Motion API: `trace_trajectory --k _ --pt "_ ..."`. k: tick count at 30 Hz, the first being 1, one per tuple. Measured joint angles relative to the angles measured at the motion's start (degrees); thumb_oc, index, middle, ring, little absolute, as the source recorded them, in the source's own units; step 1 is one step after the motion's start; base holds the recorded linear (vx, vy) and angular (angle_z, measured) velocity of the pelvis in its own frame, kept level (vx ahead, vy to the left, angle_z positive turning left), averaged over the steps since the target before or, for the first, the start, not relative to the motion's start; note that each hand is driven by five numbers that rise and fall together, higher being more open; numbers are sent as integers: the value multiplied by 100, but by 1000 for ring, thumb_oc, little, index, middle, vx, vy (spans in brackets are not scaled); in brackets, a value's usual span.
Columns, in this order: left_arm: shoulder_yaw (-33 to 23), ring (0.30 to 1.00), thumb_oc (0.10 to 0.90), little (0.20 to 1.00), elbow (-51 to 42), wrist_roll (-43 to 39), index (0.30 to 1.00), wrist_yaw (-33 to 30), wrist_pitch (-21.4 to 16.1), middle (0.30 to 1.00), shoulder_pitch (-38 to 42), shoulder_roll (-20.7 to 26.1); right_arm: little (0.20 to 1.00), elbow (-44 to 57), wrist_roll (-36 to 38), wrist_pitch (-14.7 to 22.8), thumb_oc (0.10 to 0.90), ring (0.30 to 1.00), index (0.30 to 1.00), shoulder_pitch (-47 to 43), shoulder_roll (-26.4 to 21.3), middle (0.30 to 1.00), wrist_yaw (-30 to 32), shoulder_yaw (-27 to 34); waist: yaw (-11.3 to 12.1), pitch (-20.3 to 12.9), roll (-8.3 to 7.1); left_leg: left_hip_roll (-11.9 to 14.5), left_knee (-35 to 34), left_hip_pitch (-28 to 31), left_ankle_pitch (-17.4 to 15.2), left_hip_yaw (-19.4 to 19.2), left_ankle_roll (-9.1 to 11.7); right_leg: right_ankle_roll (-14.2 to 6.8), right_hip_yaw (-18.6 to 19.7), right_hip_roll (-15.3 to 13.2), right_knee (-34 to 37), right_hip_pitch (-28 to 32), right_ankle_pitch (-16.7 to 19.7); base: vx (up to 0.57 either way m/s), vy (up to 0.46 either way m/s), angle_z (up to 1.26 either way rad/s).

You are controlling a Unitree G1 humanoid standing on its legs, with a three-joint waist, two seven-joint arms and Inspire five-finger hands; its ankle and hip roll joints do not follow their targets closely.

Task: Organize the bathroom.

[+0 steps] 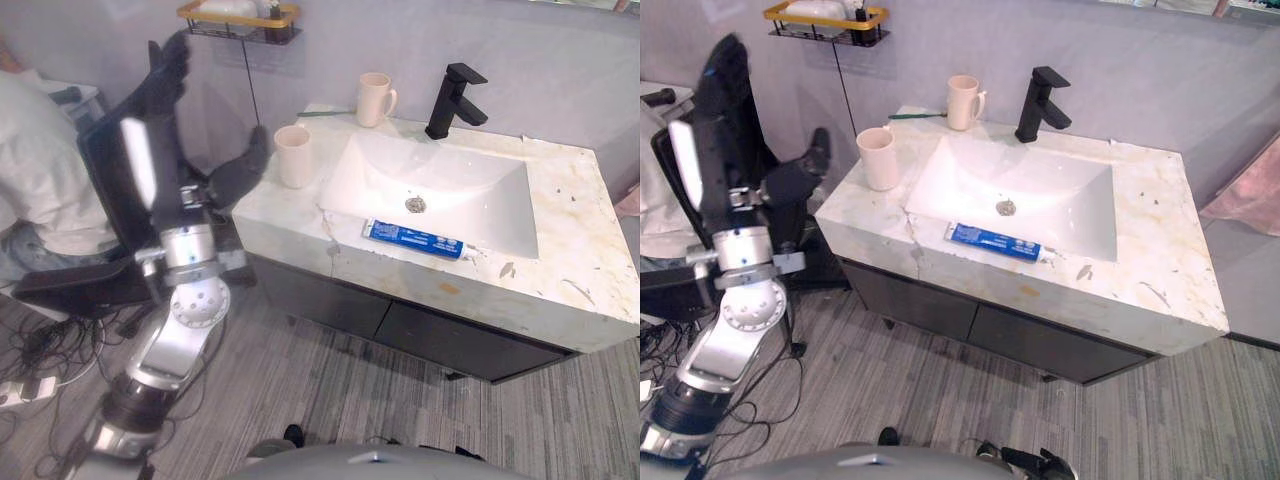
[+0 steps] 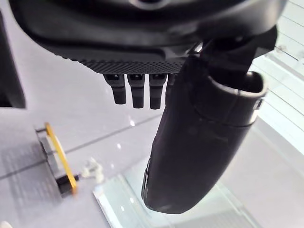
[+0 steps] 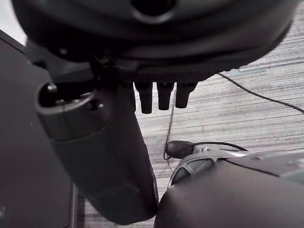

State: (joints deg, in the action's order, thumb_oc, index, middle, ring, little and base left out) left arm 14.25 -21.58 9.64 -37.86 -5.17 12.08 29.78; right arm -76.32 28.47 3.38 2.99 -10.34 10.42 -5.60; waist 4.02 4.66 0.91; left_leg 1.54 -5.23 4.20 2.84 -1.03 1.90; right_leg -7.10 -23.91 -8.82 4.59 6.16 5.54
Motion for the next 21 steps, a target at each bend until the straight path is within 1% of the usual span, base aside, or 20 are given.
trace_trajectory --k 1,2,3,4,5,6,7,9,11,12,14,17,19,21 --pt "125 900 800 900 -43 -1 900 208 44 900 118 64 900 -9 -1 0 800 900 900 -13 -8 900 1 -35 -44 -12 13 -3 0 2 0 -2 0 0 0 1 0 2 0 0 0 0" --pt "125 900 800 900 -43 -1 900 208 44 900 118 64 900 -9 -1 0 800 900 900 -13 -8 900 1 -35 -44 -12 13 -3 0 2 0 -2 0 0 0 1 0 2 0 0 0 0" --pt "425 900 800 900 -79 -49 900 656 383 900 422 186 900 -59 -7 -10 800 900 900 -71 -26 900 0 -89 -112 -24 31 -7 1 3 3 -3 3 -1 0 3 0 5 0 0 0 0" --pt "669 900 800 900 -80 -92 900 1033 598 900 635 324 900 -90 -10 -16 800 900 900 -119 -33 900 2 -162 -153 -34 45 -6 0 7 2 -13 4 -1 6 2 0 6 0 0 0 0" --pt "818 900 800 900 -78 -134 900 1172 728 900 743 400 900 -135 -9 -16 800 900 900 -159 -36 900 2 -174 -178 -40 52 -7 0 8 3 -16 4 -2 9 3 -1 6 0 0 0 0" --pt "989 900 800 900 -75 -267 900 1438 866 900 839 501 900 -164 -11 -32 800 900 900 -226 -51 900 4 -185 -236 -60 81 -9 0 8 3 -17 4 -4 9 2 -1 8 2 20 -10 -3" --pt "1090 900 800 900 -58 -396 900 1649 941 900 840 525 900 -161 -10 -60 800 900 900 -261 -62 900 4 -184 -326 -85 120 -10 0 16 1 -36 6 -4 25 1 0 7 2 29 -12 -5" --pt "1220 900 800 900 -27 -481 900 1946 1044 900 840 556 900 -161 -11 -110 800 900 900 -273 -88 900 6 -181 -429 -121 179 -3 0 25 -2 -52 10 -3 40 4 0 7 1 25 -8 -6" --pt "1286 900 800 900 -24 -480 900 2241 1084 900 863 656 900 -157 -17 -157 800 900 900 -275 -112 900 6 -180 -457 -144 219 10 0 32 -2 -78 11 -3 60 9 0 0 2 20 -5 -5" --pt "1333 900 800 900 -23 -508 900 2540 1176 900 939 733 900 -163 -72 -176 800 900 900 -268 -131 900 5 -176 -478 -167 247 13 0 37 -3 -84 12 -3 64 7 0 1 1 0 0 0" --pt "1594 900 800 900 82 -704 900 3087 1429 900 1276 998 900 -163 -128 -191 800 900 900 -281 -197 900 3 -190 -477 -209 305 8 -1 37 -4 -91 14 -7 70 6 0 2 4 0 0 0" --pt "2084 900 800 900 363 -860 900 3556 1707 900 1773 1255 900 -171 -132 -316 800 900 900 -286 -239 900 -14 -185 -496 -242 349 5 -2 47 -4 -122 13 -18 101 7 -1 2 12 22 -15 -4" --pt "2560 900 800 900 828 -1016 900 3854 1927 900 2198 1346 900 -168 -139 -416 800 900 900 -391 -277 900 -19 -197 -602 -266 357 6 -3 74 -7 -175 15 -23 160 8 0 0 19 36 -15 -13" --pt "2788 900 800 900 1226 -1158 900 4041 1963 900 2360 1338 900 -158 -271 -468 800 900 900 -432 -287 900 -21 -202 -698 -290 361 13 -3 114 -30 -241 22 -22 236 9 0 -1 20 31 -14 -17"
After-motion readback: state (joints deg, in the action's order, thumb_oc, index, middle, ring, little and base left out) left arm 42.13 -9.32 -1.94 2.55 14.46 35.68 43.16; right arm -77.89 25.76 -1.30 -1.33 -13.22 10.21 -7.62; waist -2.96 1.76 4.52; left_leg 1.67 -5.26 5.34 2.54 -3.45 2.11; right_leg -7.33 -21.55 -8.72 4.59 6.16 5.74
